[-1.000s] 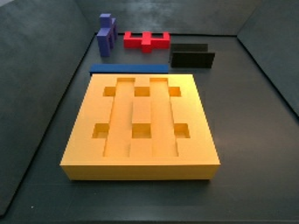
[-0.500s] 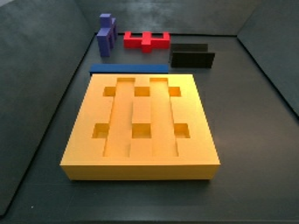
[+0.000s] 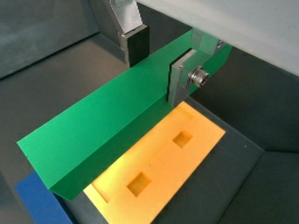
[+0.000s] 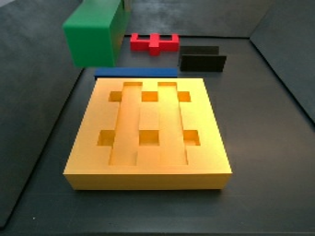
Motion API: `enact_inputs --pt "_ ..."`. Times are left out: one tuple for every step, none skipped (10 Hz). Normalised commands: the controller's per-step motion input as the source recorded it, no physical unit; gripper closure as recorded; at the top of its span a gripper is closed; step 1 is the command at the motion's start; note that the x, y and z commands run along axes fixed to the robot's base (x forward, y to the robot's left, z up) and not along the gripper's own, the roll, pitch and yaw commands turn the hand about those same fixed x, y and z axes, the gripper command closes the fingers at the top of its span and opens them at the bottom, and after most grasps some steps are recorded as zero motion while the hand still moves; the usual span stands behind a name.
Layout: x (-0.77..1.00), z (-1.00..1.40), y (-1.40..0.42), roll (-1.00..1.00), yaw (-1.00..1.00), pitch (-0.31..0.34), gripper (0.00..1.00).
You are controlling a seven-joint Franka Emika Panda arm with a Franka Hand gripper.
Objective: Pick up the green object. Move up. Move to above the board. Insert the green object.
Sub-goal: Insert the green object.
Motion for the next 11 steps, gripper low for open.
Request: enact_inputs --pt "-0.32 -0.90 0.00 0.00 0.09 -0.156 1.00" --pt "-0.27 -0.88 -0.07 0.01 0.15 -0.129 1.00" --pt "-0.15 -0.84 0.00 0.00 0.13 -0.121 1.00" --pt "0.00 -0.70 0.00 -0.01 0.17 -0.064 1.00" --pt "0.48 -0.49 -0.07 -0.01 0.07 0.000 1.00" --pt "0.67 -0.45 -0.10 -0.04 0.00 0.000 1.00" --pt "0.65 -0.43 -0.13 -0.03 -0.03 0.000 1.00" --pt "0.55 -0.43 -0.28 0.09 -0.09 0.001 1.00" --pt "0.35 -0.51 -0.21 0.32 -0.06 0.043 1.00" --pt "0.29 -0.48 -0.10 0.37 -0.04 0.044 1.00" --pt "0.25 -0.43 -0.02 0.35 0.00 0.041 1.00"
